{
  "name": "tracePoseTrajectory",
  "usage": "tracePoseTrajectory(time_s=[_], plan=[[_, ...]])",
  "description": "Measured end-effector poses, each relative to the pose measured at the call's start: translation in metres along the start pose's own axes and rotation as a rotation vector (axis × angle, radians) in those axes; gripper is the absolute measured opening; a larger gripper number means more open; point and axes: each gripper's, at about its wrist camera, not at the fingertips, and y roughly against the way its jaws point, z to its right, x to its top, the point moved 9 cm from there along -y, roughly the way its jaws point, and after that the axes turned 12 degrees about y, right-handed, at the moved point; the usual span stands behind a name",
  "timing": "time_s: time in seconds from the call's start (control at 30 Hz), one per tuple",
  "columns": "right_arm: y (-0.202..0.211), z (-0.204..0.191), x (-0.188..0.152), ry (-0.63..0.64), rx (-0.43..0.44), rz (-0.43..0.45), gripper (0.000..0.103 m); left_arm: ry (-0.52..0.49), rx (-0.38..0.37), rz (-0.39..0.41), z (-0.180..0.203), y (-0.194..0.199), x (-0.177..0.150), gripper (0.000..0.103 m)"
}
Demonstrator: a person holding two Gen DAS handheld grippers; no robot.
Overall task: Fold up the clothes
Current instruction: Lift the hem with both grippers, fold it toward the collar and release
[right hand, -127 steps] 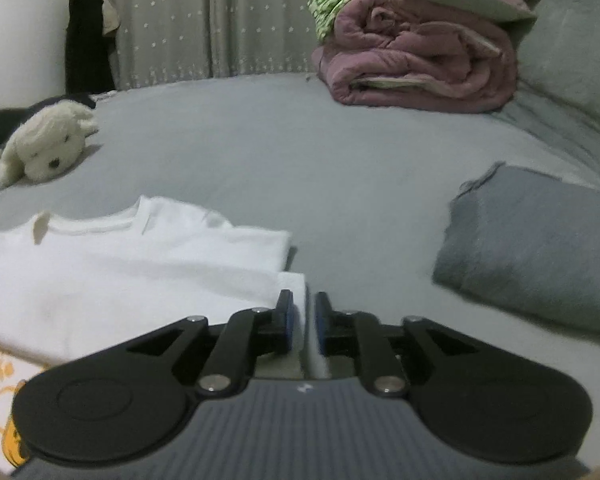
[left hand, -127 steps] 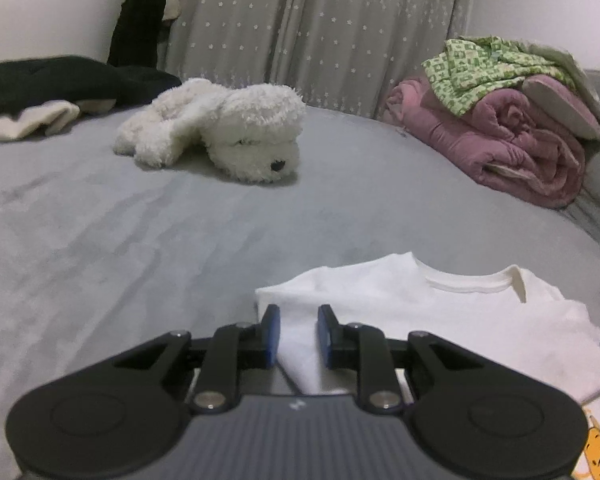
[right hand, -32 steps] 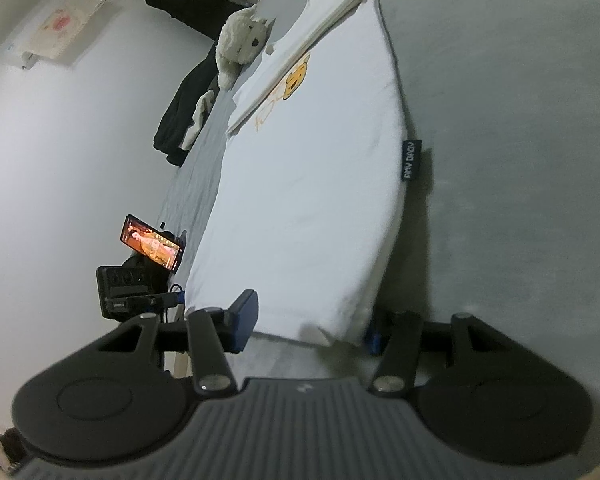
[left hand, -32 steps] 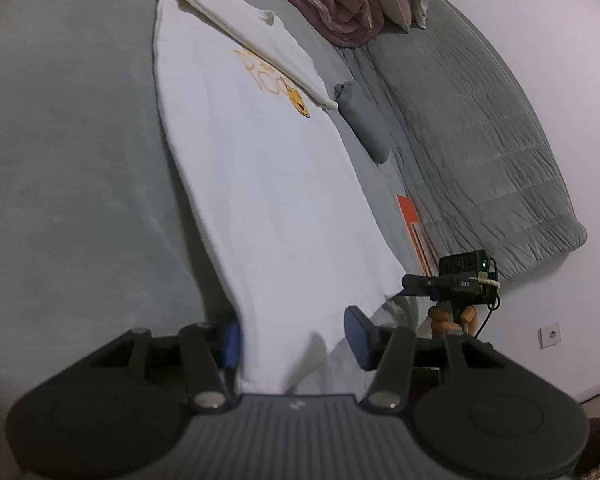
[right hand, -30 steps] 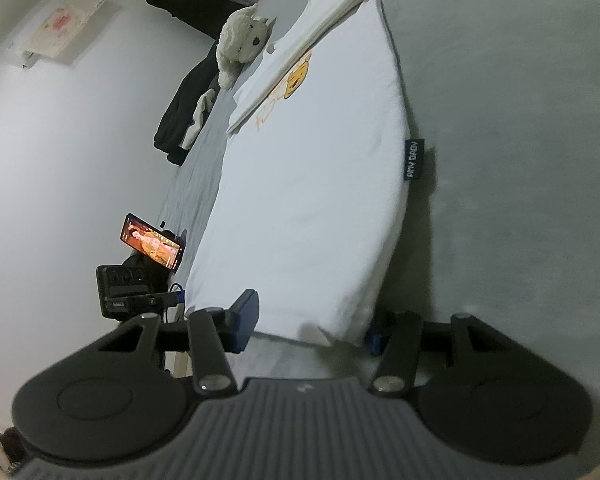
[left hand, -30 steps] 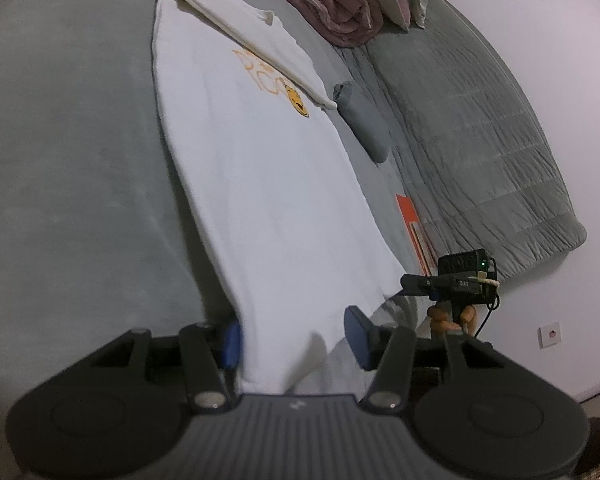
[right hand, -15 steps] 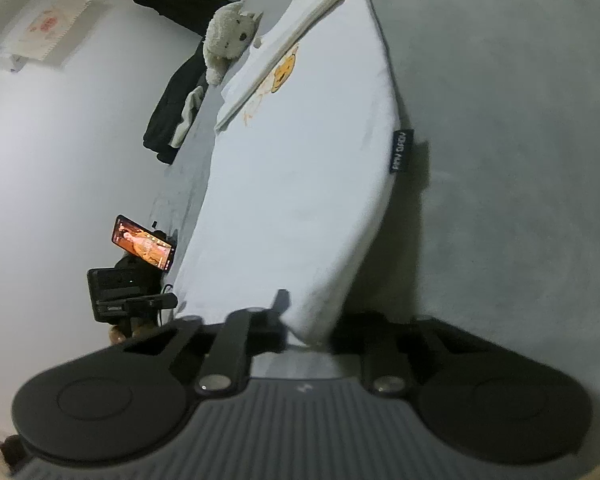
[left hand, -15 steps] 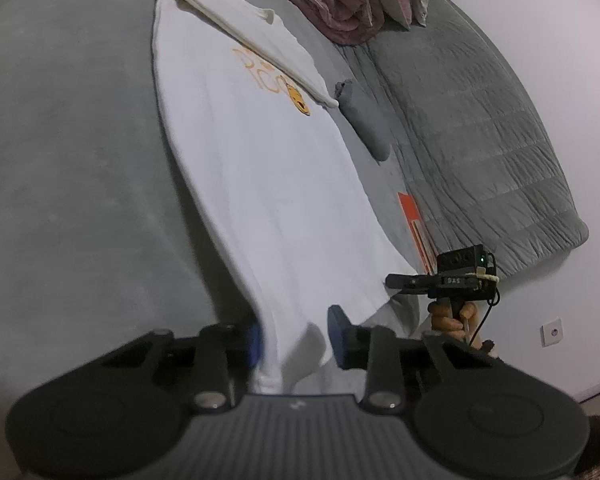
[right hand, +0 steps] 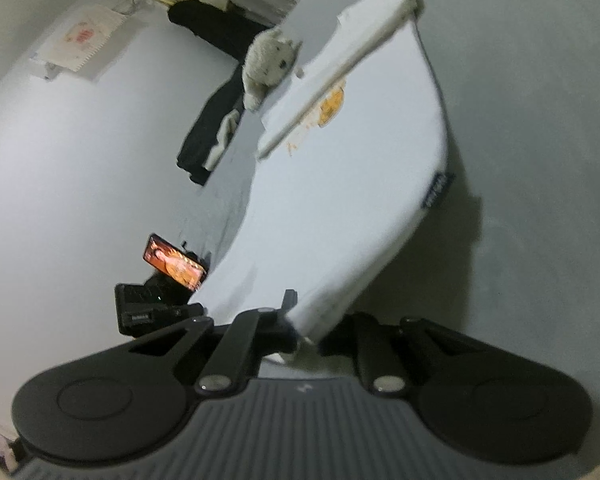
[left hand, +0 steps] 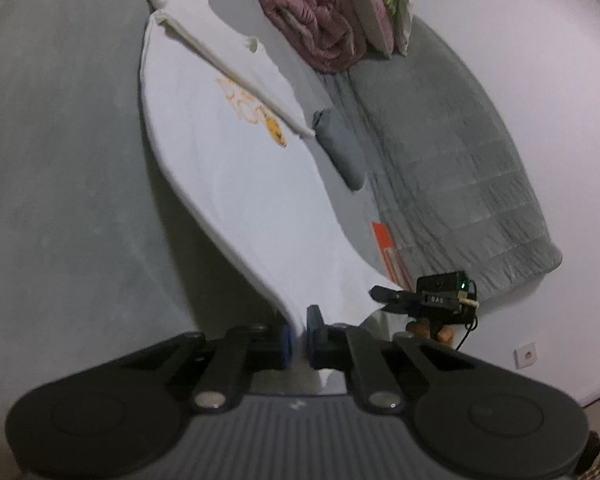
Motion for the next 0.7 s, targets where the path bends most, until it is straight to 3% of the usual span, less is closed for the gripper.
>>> tracePoseTrajectory(time_s=[0.37, 0.7], plan=[[-0.002, 0.007, 0.029, -0.030, -0.054, 0.152, 0.010, 0.087, -0.041, 0.165, -0.004, 0.010, 0.032, 0.006], [-0.018, 0.016, 0.068, -0.061, -0.132, 0.287, 0.010, 0.198, 0.019, 0.319, -0.017, 0.001, 0.075, 0.006]])
